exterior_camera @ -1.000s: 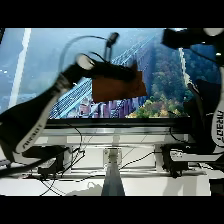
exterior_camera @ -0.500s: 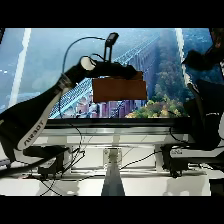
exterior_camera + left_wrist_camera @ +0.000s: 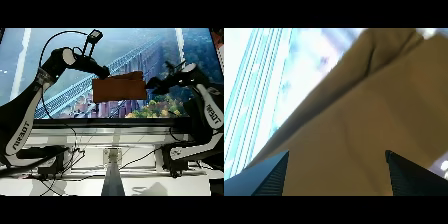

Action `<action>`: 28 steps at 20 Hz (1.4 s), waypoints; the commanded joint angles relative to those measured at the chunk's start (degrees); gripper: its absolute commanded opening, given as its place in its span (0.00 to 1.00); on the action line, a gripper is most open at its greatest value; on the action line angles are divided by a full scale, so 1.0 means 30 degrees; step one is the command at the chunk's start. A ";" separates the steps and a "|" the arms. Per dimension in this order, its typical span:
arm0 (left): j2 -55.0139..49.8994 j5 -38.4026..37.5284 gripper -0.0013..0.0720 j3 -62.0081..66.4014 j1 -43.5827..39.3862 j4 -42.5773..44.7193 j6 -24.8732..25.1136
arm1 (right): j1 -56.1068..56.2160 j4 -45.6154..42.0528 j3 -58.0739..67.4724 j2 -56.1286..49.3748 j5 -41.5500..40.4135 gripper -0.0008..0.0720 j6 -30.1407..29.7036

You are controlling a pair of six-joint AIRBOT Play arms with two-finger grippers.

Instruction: Fold the clothes and pants, and hang the long-sleeved shirts on hangers.

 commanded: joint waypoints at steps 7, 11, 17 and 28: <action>0.0153 -0.1778 0.98 0.0015 0.0262 0.1617 -0.0423 | 0.5901 0.0117 0.1945 -0.0182 -0.5632 0.04 -0.1654; 0.1508 -0.2098 0.38 0.0015 0.0262 0.1843 -0.0663 | 0.4386 -0.2820 0.5013 0.2106 -0.4758 0.04 -0.1166; 0.5122 -0.3002 0.33 0.0015 0.0597 0.2324 -0.0634 | -0.0860 -0.6805 0.7898 0.7876 0.0510 0.04 0.1916; 0.9522 -0.3308 0.33 0.0015 0.0576 0.0160 -0.0627 | -1.5912 -1.5030 0.7963 1.7792 0.5421 0.04 0.8276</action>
